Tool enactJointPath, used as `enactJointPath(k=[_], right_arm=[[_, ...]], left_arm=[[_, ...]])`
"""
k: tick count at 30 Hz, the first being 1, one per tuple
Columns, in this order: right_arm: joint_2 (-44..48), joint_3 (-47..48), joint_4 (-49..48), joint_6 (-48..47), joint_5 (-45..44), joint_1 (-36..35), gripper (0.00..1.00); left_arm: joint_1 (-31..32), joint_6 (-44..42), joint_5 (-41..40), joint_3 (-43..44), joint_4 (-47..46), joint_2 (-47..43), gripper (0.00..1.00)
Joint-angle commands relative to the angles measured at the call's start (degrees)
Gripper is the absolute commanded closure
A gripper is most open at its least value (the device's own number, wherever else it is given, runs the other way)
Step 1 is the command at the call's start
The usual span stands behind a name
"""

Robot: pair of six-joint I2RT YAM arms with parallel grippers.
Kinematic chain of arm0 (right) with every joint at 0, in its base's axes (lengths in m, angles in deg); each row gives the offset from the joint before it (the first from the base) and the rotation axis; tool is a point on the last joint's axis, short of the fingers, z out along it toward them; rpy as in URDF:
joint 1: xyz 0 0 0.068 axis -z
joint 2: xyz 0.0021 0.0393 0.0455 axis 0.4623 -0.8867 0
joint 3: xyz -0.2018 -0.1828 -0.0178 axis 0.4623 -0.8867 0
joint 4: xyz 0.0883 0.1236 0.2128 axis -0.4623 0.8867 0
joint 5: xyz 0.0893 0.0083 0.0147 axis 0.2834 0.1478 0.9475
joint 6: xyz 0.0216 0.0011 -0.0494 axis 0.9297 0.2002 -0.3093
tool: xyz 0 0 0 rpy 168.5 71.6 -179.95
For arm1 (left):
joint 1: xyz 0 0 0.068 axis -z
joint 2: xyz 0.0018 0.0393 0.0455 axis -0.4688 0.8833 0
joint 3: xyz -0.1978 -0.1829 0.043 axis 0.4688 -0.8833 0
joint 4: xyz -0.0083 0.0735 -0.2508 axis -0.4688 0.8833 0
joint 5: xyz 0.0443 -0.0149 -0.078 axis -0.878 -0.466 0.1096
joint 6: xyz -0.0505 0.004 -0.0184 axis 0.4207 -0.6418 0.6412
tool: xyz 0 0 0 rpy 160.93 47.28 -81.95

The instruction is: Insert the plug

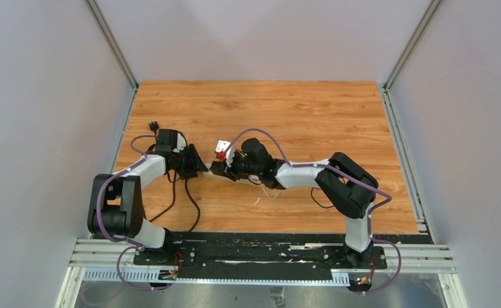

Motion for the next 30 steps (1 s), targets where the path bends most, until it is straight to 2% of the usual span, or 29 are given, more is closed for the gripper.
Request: enactJointPath(k=[1, 13, 16, 30], right_arm=[[-9.8, -6.5, 20.3, 1.1, -7.6, 1.1, 1.00], [-7.1, -6.1, 20.0, 1.0, -7.8, 1.2, 0.99], [-6.4, -4.5, 21.1, 1.4, -8.2, 1.2, 0.90], [-4.0, 0.0, 22.1, 2.8, -9.3, 1.3, 0.71]], left_arm=[[0.2, -1.0, -1.0, -0.6, 1.3, 0.5, 0.48], [0.2, -1.1, -0.8, -0.2, 1.1, 0.7, 0.48], [0.2, -1.0, -0.7, -0.1, 1.0, 0.7, 0.48], [0.2, -1.1, -0.6, -0.1, 1.0, -0.1, 0.47]])
